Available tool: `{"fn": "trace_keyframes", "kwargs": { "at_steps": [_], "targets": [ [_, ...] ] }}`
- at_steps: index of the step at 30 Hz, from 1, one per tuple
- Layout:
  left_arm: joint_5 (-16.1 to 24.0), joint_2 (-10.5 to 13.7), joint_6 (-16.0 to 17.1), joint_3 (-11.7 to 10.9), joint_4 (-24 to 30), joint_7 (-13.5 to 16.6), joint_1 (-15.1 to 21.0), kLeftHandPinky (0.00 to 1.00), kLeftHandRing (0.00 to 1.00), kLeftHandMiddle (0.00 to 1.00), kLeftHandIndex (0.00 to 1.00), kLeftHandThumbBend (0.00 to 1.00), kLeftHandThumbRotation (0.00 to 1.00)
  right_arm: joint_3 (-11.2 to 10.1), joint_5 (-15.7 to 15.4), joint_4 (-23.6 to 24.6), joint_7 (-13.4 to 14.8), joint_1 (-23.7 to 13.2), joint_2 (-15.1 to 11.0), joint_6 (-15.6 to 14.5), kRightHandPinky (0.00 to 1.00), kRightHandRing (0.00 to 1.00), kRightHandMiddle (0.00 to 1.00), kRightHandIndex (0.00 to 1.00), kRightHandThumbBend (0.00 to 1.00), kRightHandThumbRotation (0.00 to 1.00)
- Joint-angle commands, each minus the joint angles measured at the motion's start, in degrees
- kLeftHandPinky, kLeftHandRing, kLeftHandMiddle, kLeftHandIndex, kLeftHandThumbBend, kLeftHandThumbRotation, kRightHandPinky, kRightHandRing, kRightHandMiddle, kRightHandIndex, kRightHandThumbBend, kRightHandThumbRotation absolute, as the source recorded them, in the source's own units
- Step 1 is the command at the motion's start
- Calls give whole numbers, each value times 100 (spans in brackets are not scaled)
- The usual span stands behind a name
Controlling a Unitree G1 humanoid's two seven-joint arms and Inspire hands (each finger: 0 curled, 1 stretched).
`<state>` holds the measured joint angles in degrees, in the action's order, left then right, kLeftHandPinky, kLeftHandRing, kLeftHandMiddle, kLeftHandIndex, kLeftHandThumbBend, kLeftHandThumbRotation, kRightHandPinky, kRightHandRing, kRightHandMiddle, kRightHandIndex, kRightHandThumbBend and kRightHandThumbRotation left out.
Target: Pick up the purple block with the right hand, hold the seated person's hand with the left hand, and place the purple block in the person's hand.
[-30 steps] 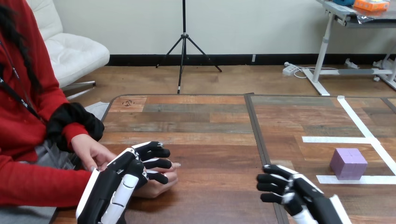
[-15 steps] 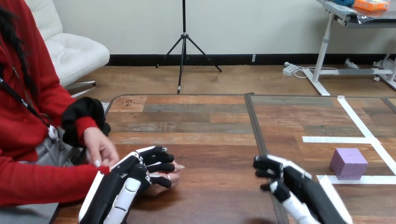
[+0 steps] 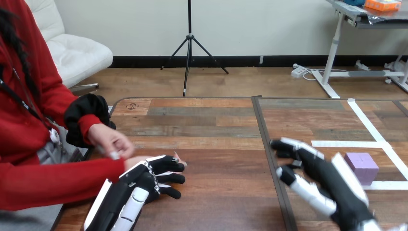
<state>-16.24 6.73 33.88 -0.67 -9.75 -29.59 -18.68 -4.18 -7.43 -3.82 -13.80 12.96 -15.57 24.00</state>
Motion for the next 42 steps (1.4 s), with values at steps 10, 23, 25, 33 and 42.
{"fn": "trace_keyframes", "kwargs": {
  "at_steps": [10,23,25,33,42],
  "targets": [
    [-97,-8,103,35,354,-107,117,54,66,70,68,62,82,-152,-500,-657,279,-1613,-738,-246,81,88,88,85,86,80],
    [-113,-5,99,3,322,-116,115,55,66,70,68,61,82,-57,-1046,-1500,561,-2395,-1220,-352,78,88,89,86,80,77],
    [-125,-4,90,3,320,-121,116,55,66,70,68,61,82,-24,-1144,-1636,597,-2512,-1301,-417,78,88,89,87,79,76],
    [-175,-6,57,0,329,-134,122,55,66,70,68,62,82,107,-1550,-2166,799,-2920,-1552,-608,76,89,89,87,78,73],
    [-211,37,26,-4,334,-151,146,56,66,70,67,63,82,302,-1871,-2903,995,-3406,-1804,-672,77,90,89,87,78,71]
  ]
}}
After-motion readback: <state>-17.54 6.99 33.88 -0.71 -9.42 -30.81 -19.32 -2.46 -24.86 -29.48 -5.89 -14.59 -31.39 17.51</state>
